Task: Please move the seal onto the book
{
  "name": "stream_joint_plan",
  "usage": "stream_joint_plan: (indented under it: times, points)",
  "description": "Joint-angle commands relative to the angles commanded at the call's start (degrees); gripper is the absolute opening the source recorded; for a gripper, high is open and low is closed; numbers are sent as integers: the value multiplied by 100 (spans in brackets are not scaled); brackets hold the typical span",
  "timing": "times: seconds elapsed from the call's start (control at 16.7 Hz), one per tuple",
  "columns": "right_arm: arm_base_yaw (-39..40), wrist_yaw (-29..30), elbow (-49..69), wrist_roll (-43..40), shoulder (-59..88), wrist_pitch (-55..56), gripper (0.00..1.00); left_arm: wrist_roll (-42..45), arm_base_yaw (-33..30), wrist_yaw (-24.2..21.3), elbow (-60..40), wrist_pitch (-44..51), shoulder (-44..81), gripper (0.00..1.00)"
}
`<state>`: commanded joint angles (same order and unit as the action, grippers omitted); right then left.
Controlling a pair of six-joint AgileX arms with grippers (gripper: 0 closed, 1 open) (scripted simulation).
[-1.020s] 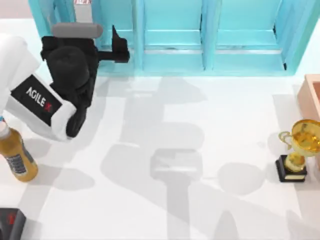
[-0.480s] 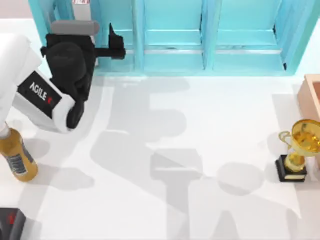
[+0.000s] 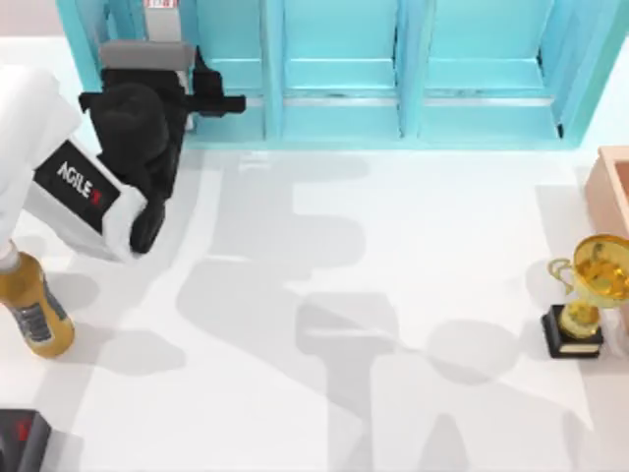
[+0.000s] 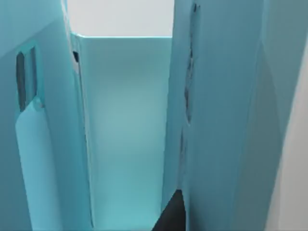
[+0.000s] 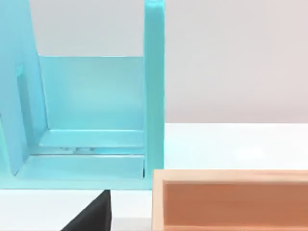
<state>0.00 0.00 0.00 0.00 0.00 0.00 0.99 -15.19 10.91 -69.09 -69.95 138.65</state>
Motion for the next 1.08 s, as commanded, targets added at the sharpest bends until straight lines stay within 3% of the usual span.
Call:
stream_joint_plan:
  times: [0.3,1.08]
  points:
    - [0,0,0,0,0,0,100,0,0,0,0,0,0,2]
    - [0,0,0,0,0,0,100,9,-89,108,163,183,-309,0]
